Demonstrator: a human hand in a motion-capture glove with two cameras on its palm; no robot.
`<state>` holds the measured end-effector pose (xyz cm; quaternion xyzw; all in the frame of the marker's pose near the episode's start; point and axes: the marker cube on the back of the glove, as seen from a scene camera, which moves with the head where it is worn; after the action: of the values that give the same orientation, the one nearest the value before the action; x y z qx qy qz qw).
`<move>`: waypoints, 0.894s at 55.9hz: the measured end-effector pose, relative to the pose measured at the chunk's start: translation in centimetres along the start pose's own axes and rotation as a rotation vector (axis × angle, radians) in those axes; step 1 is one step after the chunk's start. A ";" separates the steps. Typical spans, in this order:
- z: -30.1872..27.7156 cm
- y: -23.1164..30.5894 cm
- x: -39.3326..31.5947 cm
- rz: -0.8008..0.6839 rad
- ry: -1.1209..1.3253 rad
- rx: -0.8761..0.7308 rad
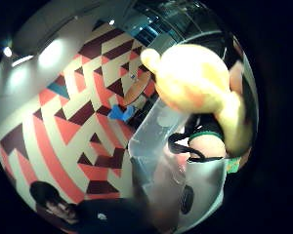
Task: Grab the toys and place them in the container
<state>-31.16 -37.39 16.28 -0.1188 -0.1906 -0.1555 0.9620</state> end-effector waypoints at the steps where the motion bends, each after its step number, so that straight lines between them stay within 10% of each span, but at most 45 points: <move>1: 0.9 -0.4 0.1 0.015 0.010 -0.035; 50: -0.5 9.7 14.3 0.180 0.370 -0.470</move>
<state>-15.08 -32.18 19.91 -0.3238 0.0401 -0.1285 0.9365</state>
